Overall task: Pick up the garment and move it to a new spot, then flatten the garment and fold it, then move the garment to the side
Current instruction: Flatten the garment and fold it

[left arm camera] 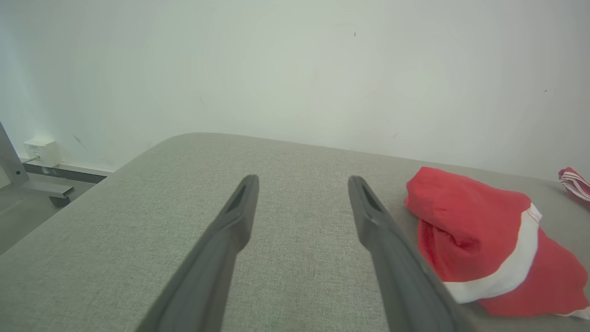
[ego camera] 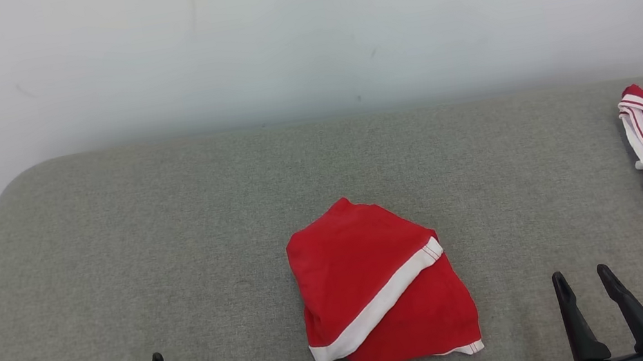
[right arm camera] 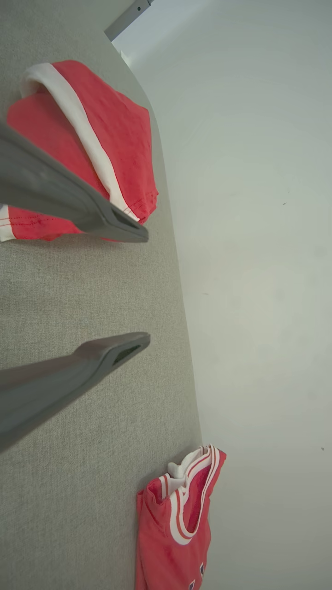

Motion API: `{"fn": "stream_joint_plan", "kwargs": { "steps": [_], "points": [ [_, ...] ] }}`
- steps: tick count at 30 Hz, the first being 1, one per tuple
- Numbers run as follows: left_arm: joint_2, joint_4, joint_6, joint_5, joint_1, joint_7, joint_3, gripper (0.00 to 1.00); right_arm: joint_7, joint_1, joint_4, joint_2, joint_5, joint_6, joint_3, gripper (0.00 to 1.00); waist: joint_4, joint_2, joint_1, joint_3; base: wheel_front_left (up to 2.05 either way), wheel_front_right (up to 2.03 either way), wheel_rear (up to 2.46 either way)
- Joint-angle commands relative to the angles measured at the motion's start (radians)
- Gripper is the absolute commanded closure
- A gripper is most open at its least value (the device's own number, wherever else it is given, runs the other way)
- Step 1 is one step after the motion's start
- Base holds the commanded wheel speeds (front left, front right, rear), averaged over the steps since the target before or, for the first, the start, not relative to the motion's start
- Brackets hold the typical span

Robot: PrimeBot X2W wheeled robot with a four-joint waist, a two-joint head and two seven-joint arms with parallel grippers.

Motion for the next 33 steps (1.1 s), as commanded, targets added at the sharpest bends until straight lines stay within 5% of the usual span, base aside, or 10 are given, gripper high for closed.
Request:
{"fn": "stream_joint_plan", "kwargs": {
  "steps": [1, 17, 33],
  "points": [
    [-0.002, -0.008, 0.003, 0.012, 0.011, 0.0, 0.002, 0.0, 0.0, 0.008, -0.006, 0.004, -0.011, -0.003, -0.002, 0.0, -0.005, 0.0, 0.0001, -0.001, 0.0, 0.0, 0.0],
    [-0.012, -0.037, -0.01, 0.038, -0.001, 0.0, 0.002, 0.0, 0.014, -0.033, 0.099, -0.009, -0.015, -0.003, 0.072, 0.0, 0.016, 0.0, 0.0001, -0.002, 0.0, 0.0, 0.0],
    [-0.007, -0.021, -0.024, 0.045, -0.027, 0.0, -0.008, 0.0, 0.01, -0.164, 0.432, 0.021, 0.026, -0.003, 0.174, 0.0, 0.104, 0.0, 0.0001, 0.035, 0.0, 0.0, 0.0]
  ]
}}
